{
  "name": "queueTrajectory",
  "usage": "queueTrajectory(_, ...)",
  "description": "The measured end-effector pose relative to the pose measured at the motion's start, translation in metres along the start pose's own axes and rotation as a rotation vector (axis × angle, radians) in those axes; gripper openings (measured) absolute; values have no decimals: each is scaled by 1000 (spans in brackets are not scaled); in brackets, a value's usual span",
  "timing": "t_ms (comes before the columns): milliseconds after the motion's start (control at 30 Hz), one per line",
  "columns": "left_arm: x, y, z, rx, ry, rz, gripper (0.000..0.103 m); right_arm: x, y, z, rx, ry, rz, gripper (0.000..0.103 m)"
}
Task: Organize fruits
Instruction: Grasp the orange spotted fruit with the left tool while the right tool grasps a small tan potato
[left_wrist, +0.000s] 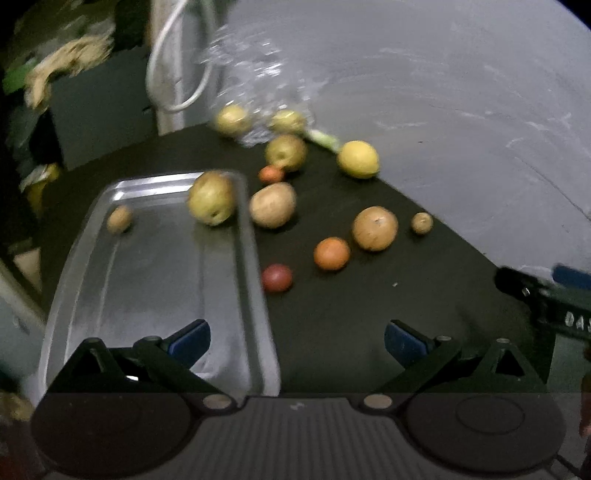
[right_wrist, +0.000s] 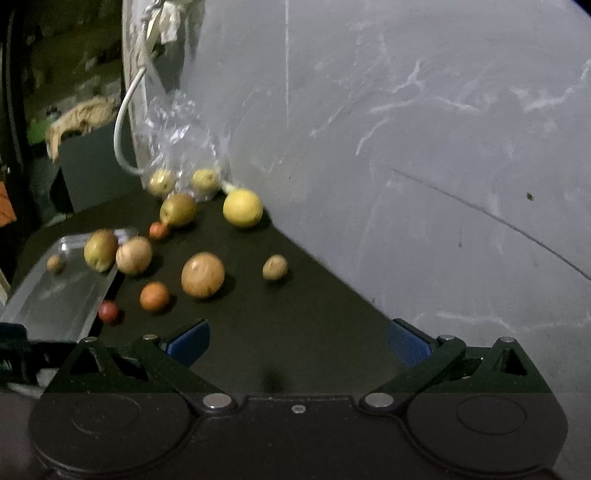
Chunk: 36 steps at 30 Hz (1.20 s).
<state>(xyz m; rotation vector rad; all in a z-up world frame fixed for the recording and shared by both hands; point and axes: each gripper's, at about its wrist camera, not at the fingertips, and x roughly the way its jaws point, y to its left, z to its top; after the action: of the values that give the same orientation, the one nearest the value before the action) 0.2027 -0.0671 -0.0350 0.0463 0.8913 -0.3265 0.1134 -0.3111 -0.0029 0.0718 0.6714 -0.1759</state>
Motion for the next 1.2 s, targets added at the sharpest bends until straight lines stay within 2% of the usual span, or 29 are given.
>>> queueTrajectory(133, 15, -17, 14, 83, -20, -18, 102, 20, -5, 12, 3, 13, 34, 102)
queueTrajectory(333, 41, -28, 38, 143, -50, -24, 102, 45, -8, 23, -4, 27, 76, 100)
queueTrajectory(600, 71, -51, 56, 346, -77, -21, 102, 78, -7, 33, 20, 53, 94, 89)
queueTrajectory(833, 97, -69, 56, 488, -64, -38, 102, 107, -3, 40, 27, 90, 105, 80)
queueTrajectory(1200, 122, -71, 65, 486, -22, -93, 87, 139, -1, 44, 31, 141, 118, 59)
